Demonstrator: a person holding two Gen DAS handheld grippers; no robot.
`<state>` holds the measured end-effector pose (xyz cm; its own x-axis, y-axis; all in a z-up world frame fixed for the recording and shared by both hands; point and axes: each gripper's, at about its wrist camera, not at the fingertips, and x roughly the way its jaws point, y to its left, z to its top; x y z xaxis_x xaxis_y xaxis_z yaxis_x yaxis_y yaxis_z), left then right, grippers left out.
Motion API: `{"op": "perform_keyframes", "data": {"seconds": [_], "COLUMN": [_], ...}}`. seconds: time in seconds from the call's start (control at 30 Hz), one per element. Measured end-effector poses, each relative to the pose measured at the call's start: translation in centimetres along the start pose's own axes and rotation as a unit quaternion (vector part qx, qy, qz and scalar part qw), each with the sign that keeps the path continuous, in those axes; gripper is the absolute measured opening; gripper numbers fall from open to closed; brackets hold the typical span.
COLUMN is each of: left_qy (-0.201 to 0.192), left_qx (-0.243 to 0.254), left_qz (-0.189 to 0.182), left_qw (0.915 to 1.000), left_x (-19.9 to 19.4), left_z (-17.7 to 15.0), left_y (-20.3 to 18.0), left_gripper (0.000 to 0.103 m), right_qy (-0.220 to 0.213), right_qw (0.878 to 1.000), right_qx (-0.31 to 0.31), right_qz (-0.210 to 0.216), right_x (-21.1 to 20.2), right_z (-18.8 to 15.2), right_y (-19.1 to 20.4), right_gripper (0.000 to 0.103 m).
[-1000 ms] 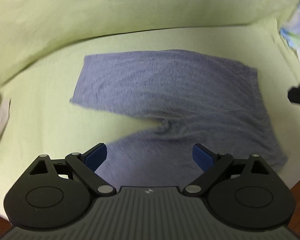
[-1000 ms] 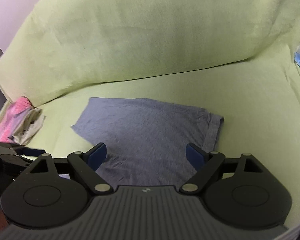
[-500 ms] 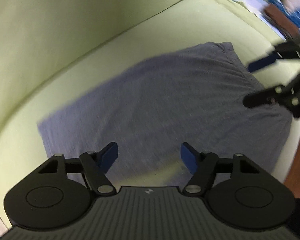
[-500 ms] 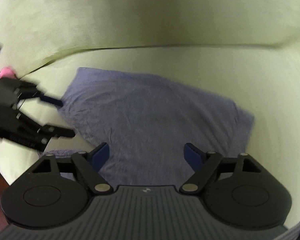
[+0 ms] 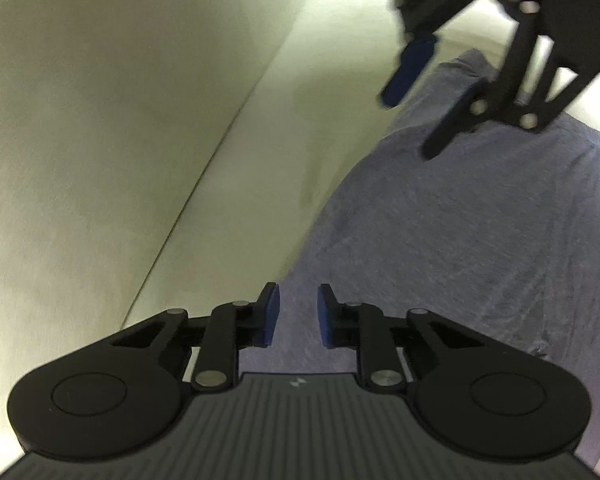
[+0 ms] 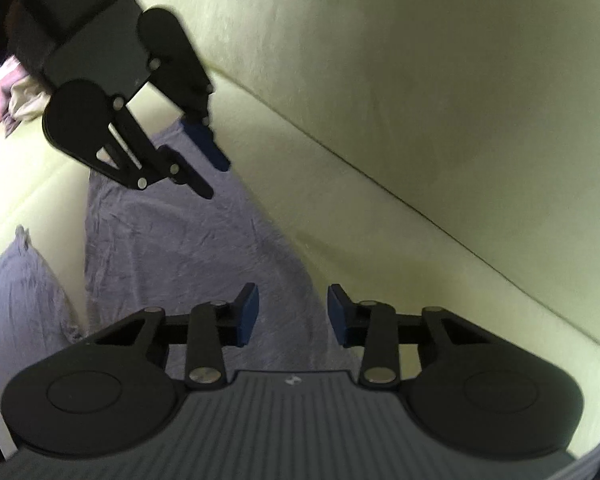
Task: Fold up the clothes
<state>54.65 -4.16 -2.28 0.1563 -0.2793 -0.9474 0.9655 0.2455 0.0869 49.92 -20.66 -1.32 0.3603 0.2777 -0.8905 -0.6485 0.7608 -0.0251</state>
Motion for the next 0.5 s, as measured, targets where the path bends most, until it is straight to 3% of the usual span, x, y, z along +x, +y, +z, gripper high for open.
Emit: {"op": "perform_keyframes", "data": {"seconds": [0.1, 0.37, 0.5], "left_qy": [0.006, 0.036, 0.050], "left_qx": [0.022, 0.053, 0.072], "left_qz": [-0.037, -0.093, -0.100], "left_qw": [0.9991, 0.9936, 0.9912], "left_x": [0.9, 3.4, 4.2], "left_z": [0.7, 1.6, 1.3], "left_y": [1.1, 2.9, 2.9], "left_gripper": [0.026, 0.028, 0.038], "right_qy": [0.019, 0.059, 0.070], "right_qw": [0.999, 0.995, 0.993], "right_qx": [-0.027, -0.055, -0.066], "right_qz": [0.019, 0.058, 0.070], "right_x": [1.0, 4.3, 5.6], "right_z": [0.3, 0.2, -0.2], "right_y": [-0.9, -2.6, -2.7], "right_gripper": [0.034, 0.034, 0.036]}}
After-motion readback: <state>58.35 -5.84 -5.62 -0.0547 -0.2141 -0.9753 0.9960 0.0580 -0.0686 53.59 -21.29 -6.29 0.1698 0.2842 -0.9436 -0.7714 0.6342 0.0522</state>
